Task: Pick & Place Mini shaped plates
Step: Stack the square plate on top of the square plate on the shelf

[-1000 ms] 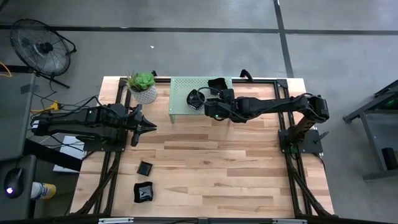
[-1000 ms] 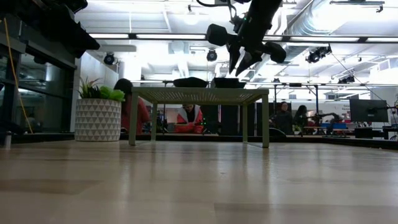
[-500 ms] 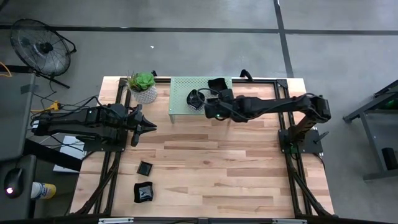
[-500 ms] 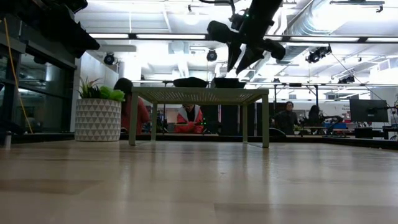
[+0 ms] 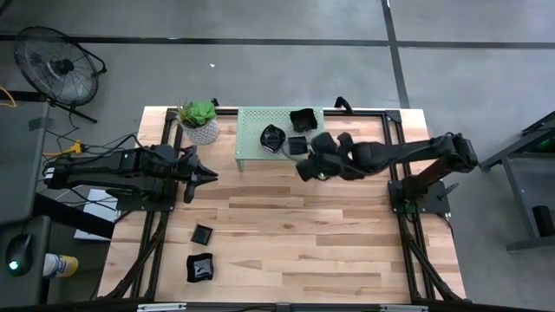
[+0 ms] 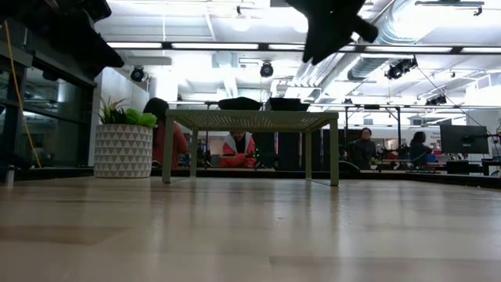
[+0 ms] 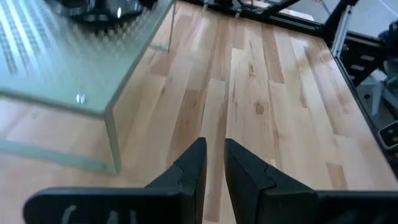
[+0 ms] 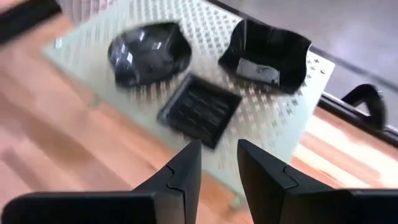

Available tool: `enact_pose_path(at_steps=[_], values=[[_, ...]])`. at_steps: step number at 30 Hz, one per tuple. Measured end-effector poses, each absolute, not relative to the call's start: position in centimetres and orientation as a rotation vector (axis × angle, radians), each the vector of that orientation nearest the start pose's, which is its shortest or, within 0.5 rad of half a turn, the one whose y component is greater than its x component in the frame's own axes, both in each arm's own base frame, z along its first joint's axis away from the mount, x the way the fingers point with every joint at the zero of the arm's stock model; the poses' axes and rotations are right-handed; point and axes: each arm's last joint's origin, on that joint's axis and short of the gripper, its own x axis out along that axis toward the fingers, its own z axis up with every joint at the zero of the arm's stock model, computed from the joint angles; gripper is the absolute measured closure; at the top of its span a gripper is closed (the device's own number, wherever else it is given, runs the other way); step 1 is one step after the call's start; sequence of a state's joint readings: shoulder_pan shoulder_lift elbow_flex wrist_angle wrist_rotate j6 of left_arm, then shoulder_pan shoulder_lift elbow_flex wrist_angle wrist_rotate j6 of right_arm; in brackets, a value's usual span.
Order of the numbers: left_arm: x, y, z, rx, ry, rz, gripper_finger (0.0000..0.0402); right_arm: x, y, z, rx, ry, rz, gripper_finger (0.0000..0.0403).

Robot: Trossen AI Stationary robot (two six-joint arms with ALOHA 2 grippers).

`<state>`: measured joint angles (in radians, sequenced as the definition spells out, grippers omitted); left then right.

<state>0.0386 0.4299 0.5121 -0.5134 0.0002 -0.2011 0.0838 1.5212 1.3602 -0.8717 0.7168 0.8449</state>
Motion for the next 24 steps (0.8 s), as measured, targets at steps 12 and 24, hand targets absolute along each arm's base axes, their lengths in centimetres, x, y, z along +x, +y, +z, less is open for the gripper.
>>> enact_pose_path(at_steps=[12, 24], values=[[13.3, 0.1, 22.3, -0.568, 0.757, 0.107, 0.0348, 27.6, 8.0, 28.9, 0.150, 0.710, -0.867, 0.0304], [14.2, -2.8, 19.1, -0.737, 1.148, 0.162, 0.0348, 25.4, 12.1, 23.1, 0.178, 0.668, -0.748, 0.0304]])
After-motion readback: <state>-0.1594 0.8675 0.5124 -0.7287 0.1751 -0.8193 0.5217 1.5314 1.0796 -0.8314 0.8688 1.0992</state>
